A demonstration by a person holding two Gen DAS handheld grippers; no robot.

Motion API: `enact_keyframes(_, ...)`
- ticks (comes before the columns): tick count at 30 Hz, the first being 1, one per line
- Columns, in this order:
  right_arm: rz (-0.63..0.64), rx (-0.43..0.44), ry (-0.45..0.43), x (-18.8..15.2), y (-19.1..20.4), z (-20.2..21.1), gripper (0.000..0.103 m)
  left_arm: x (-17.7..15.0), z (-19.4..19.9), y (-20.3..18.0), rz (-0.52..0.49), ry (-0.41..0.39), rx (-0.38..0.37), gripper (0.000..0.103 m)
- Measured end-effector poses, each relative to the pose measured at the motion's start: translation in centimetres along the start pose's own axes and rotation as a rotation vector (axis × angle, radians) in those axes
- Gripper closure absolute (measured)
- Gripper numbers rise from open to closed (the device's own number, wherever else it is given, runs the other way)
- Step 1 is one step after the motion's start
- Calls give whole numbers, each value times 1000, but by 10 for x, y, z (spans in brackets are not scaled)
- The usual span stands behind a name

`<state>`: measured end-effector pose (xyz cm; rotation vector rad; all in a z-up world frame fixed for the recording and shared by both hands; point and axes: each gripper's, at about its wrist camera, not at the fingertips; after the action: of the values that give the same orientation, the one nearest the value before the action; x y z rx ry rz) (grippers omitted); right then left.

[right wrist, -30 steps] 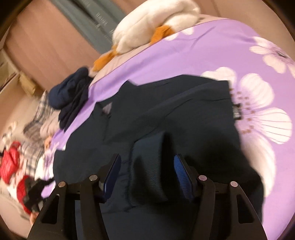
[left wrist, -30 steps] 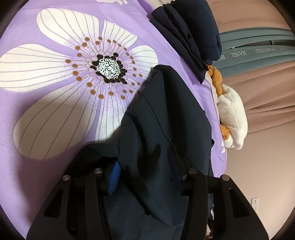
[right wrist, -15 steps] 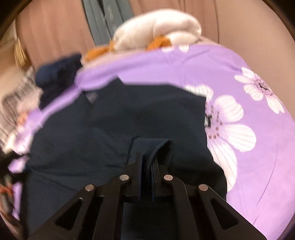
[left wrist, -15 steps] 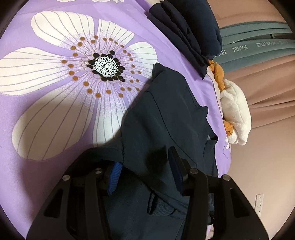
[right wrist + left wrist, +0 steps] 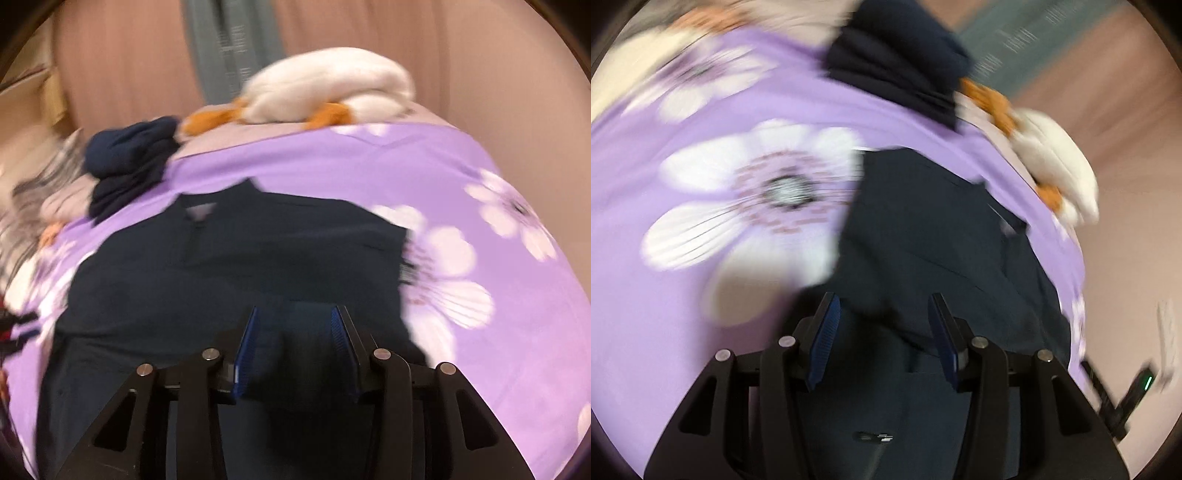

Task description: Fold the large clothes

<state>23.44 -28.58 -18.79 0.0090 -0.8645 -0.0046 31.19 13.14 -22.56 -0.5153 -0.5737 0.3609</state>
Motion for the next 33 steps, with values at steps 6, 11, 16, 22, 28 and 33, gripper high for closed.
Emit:
enact_keyframes(6,164,64,31,6,58,-29,60,-34,-52,-73,-278,83,22,54)
enact_keyframes(11,211,24,123,-15,64,-65,60,-50,-95,-76,-349,120,88,54)
enact_keyframes(16,221,22,154,-34,54,-81,60,-42,-106,-66,-311,162,32,49)
enact_keyframes(22,117,69,173,-29,47,-67,60,-40,-72,-56,-211,163,-14,47)
enact_keyframes(28,40,106,119,-45,31,6,43,-69,15,-16,-211,93,-10,29)
enact_keyframes(33,-73,165,97,-79,-5,61,35,-104,78,47,-104,49,6,18)
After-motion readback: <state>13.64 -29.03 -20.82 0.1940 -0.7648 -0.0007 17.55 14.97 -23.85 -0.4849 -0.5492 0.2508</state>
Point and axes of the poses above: each gripper's, at about its wrist camera, not at the fingertips, and z roughly against the way its jaws point, y to its left, x to its top, and after that the axes turned 6 degrees about z, right-handed
